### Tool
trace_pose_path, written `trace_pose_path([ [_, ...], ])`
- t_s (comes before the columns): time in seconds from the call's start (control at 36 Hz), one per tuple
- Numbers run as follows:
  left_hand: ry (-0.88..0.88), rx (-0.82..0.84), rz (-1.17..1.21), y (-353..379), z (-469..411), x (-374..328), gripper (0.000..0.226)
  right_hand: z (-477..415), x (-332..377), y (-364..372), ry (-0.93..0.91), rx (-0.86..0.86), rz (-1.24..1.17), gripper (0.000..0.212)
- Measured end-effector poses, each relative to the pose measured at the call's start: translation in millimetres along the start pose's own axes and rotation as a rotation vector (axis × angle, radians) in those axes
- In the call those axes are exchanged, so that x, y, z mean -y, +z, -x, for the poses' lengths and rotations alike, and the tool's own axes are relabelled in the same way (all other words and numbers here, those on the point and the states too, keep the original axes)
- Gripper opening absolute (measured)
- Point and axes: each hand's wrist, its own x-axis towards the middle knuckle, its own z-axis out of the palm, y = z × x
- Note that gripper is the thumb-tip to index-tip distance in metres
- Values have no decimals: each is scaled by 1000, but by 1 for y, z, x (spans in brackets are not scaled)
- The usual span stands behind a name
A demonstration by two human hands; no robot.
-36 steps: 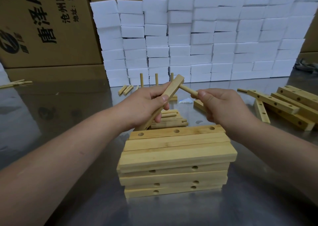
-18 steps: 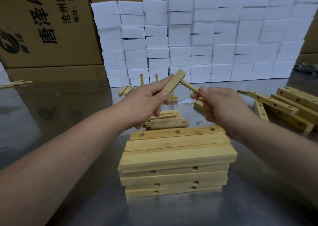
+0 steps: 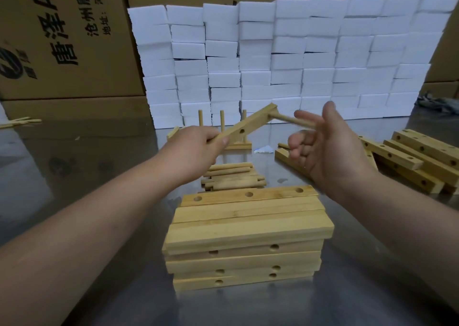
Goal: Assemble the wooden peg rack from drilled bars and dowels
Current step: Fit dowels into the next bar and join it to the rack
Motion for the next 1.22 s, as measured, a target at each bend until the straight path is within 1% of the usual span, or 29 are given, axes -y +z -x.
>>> trace_pose_path([
  [0.06,-94,1,210,0,0,-1,35,0,-2,0,2,19,7,43],
  [0.11,-183,13,360,0,-2,-3,39,-3,-5,0,13,-3,86,33],
  [0.14,-219,46,451,0,-3,-5,42,-5,-8,0,24,-15,141,27],
  [0.17,-248,102,567,0,-3,-7,45,-7,-12,1,42,-15,192,23],
  [0.22,-277,257,774,-1,-2,-9,47,-12,-19,1,88,24,261,23],
  [0.28,-261,370,817,1,-1,-10,47,-14,-25,1,133,96,309,22],
  [0.33,-246,425,794,5,0,-11,46,-16,-28,2,156,188,344,25],
  [0.39,-241,434,758,8,1,-14,45,-15,-28,4,164,262,366,33],
  [0.42,-239,428,737,9,1,-15,44,-13,-26,5,164,286,364,33],
  [0.47,-230,426,713,10,2,-17,44,-8,-23,3,134,306,336,31],
  [0.58,-190,447,722,11,4,-19,32,-1,-19,-1,87,279,267,22],
  [0.69,-187,434,701,15,3,-19,35,-1,-22,3,118,204,179,15],
  [0.75,-165,380,642,15,1,-17,34,-5,-23,4,142,174,100,17],
  [0.81,-86,274,473,13,-2,-9,29,-9,-24,2,154,123,8,22],
  [0.86,2,189,264,11,-5,4,22,-12,-25,-3,155,29,-40,26],
  [0.92,27,234,83,11,-6,18,15,-13,-27,-7,174,-79,-28,28],
  [1.0,51,398,-177,21,-8,29,32,-12,-30,-11,209,-211,5,29],
  [1.03,61,423,-209,23,-8,30,35,-11,-30,-12,212,-239,28,30],
  [1.08,79,405,-208,26,-10,30,31,-9,-31,-14,209,-263,95,32],
  [1.14,96,377,-209,26,-12,30,24,-8,-33,-14,203,-250,180,33],
  [1.22,105,386,-209,26,-13,32,20,-8,-35,-12,210,-232,255,32],
])
